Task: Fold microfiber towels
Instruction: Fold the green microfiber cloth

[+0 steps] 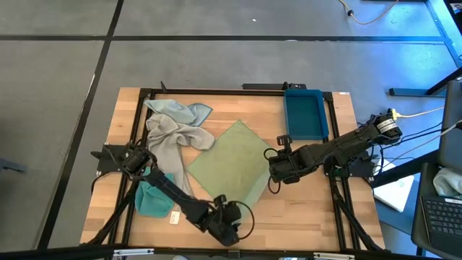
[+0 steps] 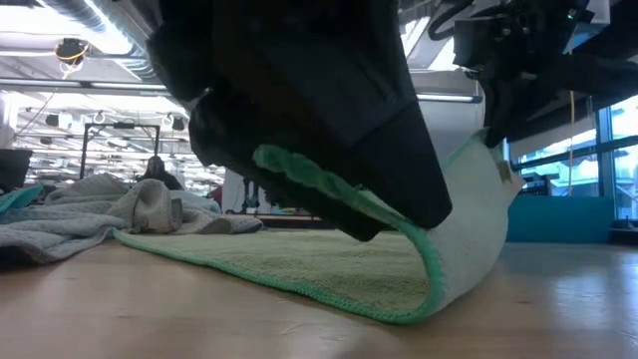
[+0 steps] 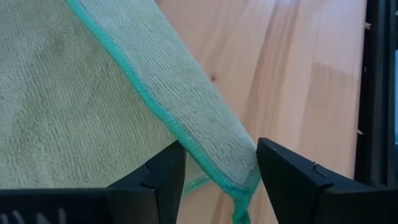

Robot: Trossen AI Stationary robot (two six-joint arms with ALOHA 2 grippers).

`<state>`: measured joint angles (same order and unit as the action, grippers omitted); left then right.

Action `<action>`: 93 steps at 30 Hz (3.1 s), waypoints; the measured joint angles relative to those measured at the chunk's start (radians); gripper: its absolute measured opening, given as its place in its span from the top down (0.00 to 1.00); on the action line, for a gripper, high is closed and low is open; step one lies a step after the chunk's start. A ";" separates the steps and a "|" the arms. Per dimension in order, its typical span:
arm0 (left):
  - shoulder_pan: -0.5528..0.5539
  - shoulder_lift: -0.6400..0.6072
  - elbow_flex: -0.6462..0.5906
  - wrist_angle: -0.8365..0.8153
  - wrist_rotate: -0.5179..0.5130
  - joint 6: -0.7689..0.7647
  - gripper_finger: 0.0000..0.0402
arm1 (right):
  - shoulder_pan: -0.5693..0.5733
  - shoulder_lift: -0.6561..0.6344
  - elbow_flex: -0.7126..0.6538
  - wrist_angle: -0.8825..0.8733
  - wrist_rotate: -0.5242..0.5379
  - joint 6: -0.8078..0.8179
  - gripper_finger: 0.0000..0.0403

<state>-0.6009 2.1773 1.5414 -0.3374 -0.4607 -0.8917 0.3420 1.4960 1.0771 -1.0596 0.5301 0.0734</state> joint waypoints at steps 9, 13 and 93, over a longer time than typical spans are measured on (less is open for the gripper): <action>0.024 0.000 0.000 -0.006 -0.021 0.008 0.64 | 0.000 0.000 0.000 0.000 -0.002 0.000 0.97; 0.028 0.000 0.000 -0.022 -0.010 0.011 0.77 | 0.000 0.000 0.000 0.000 -0.006 0.000 0.97; 0.107 -0.193 -0.218 -1.039 -0.283 -0.420 0.80 | -0.510 0.001 -0.167 0.832 -0.288 -0.469 0.88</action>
<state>-0.4943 1.9846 1.3231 -1.3761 -0.7433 -1.3116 -0.1680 1.4971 0.9096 -0.2277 0.2420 -0.3960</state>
